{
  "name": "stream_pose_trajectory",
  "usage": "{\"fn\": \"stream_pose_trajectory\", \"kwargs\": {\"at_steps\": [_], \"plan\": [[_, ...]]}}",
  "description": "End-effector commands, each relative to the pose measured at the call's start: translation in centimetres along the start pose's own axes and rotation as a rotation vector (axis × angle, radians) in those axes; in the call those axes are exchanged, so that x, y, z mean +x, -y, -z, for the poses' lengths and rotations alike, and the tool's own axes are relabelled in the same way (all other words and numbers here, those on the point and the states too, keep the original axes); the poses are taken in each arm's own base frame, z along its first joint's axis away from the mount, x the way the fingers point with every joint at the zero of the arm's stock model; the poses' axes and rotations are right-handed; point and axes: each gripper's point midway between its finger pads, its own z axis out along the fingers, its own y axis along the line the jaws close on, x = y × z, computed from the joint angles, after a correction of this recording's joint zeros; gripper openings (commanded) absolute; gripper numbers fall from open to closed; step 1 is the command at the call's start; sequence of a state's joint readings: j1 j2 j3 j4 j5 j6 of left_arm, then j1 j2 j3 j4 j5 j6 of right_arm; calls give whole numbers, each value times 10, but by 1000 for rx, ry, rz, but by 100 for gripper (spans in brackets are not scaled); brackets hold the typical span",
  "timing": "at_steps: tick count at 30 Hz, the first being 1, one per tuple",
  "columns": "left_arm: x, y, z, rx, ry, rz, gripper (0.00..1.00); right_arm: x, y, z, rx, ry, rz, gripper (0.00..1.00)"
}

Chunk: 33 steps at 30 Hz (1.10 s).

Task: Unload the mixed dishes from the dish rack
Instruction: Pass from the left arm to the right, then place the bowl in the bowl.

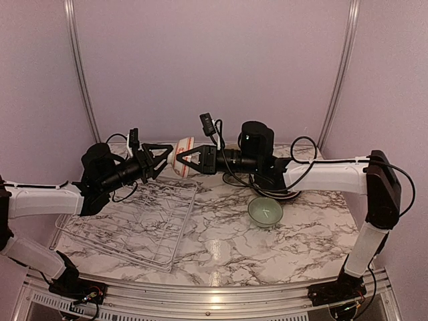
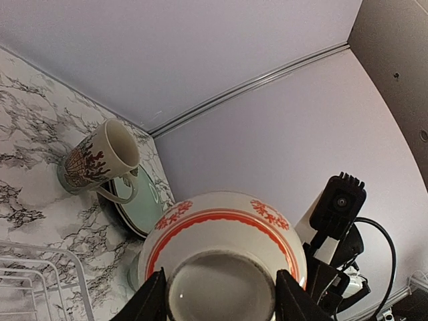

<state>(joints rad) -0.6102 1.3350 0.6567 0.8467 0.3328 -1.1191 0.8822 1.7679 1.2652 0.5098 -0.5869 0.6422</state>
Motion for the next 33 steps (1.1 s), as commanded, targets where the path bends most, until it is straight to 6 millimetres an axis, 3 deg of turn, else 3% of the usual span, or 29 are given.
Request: {"fn": "stream_pose_trajectory", "kwargs": {"at_steps": [1, 5, 12, 16, 25, 33], "plan": [[-5, 16, -1, 61, 24, -33, 25, -12, -9, -3, -3, 6, 50, 5], [-3, 8, -1, 24, 17, -46, 36, -18, -9, 0, 29, 9, 86, 0], [-10, -7, 3, -127, 24, -156, 83, -25, -5, 10, 109, -1, 155, 0], [-24, -23, 14, -283, 59, -210, 98, -26, -4, 19, 160, -29, 223, 0], [-39, -23, 28, -351, 92, -287, 99, -3, 9, 66, 370, -231, 437, 0], [-36, -26, 19, -337, 75, -273, 99, 21, 53, 132, 744, -472, 464, 0]]}}
